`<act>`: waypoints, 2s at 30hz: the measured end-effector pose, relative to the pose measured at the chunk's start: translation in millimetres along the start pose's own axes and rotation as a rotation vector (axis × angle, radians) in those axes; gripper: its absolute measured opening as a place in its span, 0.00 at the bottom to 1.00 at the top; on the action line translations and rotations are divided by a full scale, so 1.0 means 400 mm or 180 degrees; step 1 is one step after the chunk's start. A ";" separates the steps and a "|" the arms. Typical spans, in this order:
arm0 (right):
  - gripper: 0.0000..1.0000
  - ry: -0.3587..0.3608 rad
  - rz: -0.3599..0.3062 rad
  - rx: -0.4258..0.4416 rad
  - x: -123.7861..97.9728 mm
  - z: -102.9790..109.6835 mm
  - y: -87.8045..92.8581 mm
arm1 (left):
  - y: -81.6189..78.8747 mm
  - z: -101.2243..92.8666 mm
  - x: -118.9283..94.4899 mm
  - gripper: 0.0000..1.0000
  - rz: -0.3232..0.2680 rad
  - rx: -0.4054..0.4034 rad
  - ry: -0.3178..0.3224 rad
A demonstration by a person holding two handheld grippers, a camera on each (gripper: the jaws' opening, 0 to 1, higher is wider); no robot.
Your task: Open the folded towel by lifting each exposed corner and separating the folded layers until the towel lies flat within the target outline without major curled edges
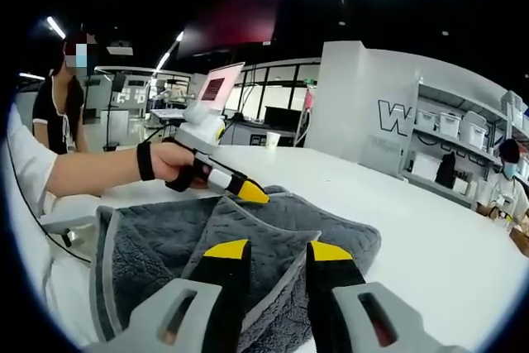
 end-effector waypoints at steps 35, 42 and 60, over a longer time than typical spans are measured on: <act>0.21 0.0025 -0.0019 0.0044 0.002 -0.003 0.009 | 0.006 -0.010 0.054 0.35 0.0027 -0.0031 0.0011; 0.23 0.0056 -0.0009 0.0071 0.012 -0.015 0.016 | 0.005 -0.017 0.063 0.33 0.0048 0.0015 0.0041; 0.26 0.0193 0.0023 0.0198 0.043 -0.038 0.019 | 0.004 0.003 0.060 0.10 0.0085 0.0041 -0.0056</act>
Point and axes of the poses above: the point that each gripper's makers call its tool centre point, and the gripper's own axes: x roughly forward along the fingers, z roughly to its left, y roughly out of its underside, the point moved 4 cm from there along -x, roughly backward along the fingers, and after that the axes turned 14 degrees about -z, right-handed, at the moved point
